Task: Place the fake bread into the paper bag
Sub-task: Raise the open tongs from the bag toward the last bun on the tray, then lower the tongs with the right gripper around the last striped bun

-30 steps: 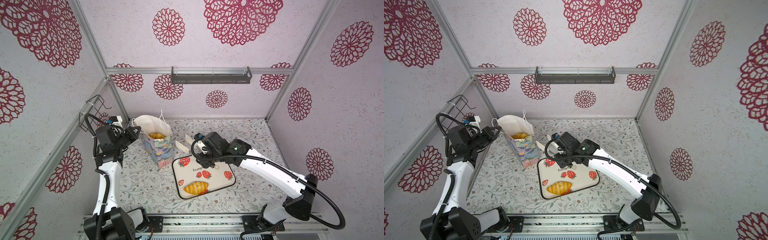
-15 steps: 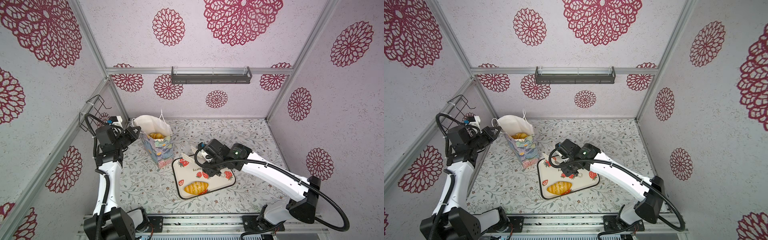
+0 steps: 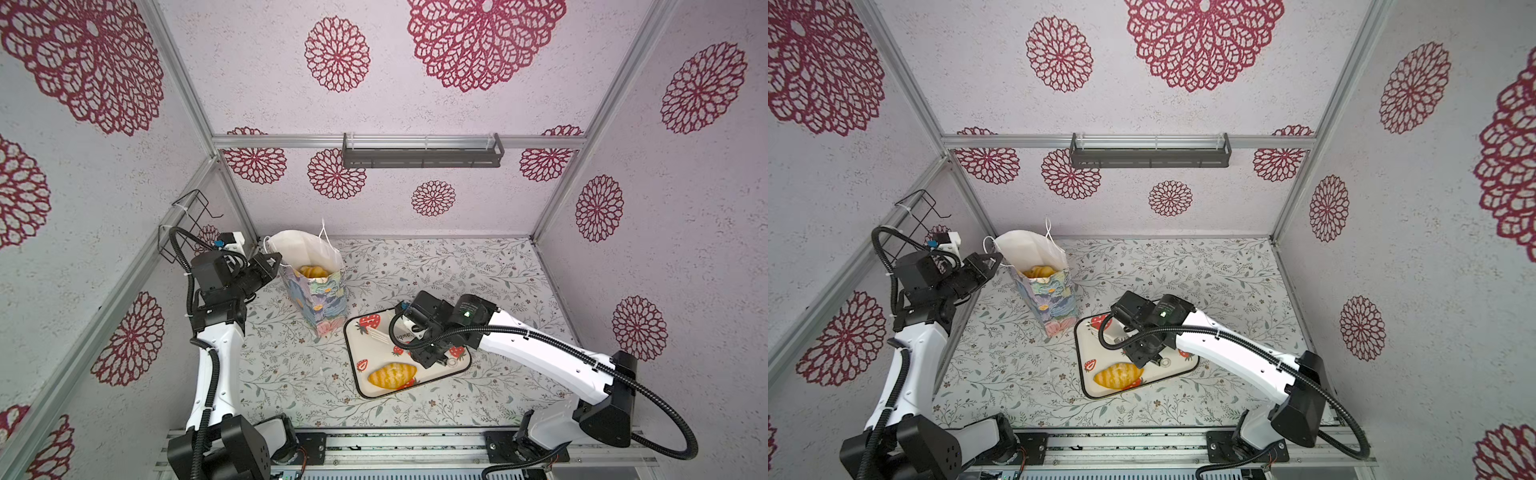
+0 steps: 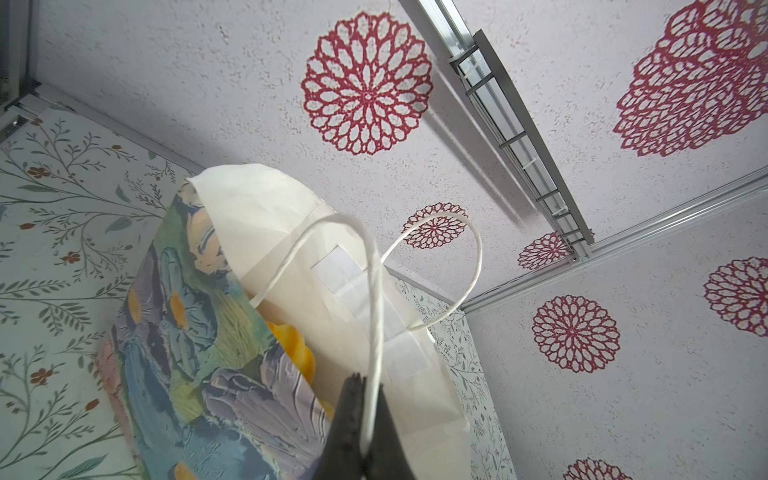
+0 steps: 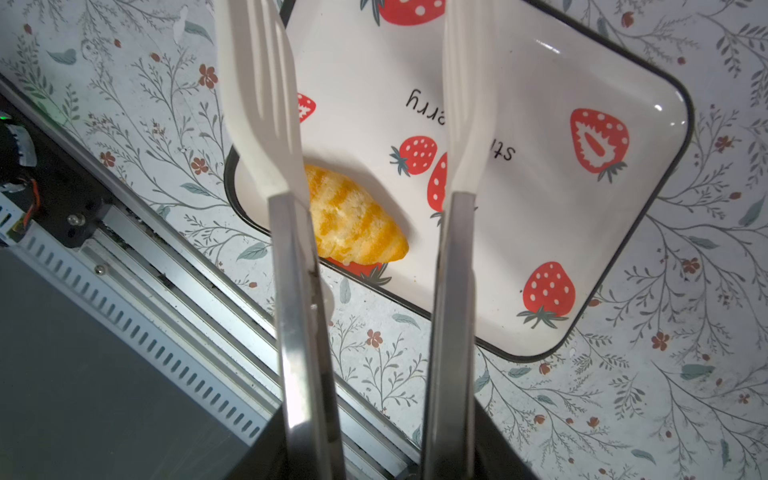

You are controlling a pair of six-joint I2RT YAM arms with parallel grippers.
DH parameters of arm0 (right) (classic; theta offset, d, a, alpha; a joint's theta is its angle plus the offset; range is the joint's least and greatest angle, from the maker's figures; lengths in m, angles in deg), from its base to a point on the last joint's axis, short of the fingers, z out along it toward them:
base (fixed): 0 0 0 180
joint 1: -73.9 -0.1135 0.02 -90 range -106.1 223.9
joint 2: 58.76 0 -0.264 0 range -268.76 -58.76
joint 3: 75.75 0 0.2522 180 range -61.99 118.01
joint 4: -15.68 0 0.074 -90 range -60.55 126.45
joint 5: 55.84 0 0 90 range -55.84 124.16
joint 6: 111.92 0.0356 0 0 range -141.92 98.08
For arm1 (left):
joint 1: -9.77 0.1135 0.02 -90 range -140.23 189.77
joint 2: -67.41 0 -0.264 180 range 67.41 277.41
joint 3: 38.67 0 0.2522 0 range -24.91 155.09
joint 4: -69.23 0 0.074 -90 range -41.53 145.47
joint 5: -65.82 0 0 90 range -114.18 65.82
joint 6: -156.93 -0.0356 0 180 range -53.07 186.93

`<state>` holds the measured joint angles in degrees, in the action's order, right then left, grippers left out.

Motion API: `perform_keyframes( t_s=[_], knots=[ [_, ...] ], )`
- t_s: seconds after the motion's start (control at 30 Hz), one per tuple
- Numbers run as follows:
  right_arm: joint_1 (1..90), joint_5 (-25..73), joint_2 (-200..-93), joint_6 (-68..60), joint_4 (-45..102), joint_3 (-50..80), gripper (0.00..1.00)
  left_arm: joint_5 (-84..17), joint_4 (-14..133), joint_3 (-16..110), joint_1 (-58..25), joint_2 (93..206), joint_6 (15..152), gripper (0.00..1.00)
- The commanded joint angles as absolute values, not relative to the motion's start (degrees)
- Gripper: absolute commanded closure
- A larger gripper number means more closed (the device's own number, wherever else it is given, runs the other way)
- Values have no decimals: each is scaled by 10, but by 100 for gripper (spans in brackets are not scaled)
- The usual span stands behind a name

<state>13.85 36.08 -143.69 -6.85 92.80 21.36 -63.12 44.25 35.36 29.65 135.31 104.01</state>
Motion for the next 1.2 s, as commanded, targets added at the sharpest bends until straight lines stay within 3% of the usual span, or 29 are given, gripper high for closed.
perform_keyframes(
  t_s=[0.0, 1.17],
  knots=[
    [127, 369, -1415, -68, 947, 211, 51, -631, 449, 352, 300, 1348, 1035, 100],
    [58, 333, -1435, -73, 944, 128, 45, -632, 453, 352, 300, 1353, 1040, 100]
  ],
)
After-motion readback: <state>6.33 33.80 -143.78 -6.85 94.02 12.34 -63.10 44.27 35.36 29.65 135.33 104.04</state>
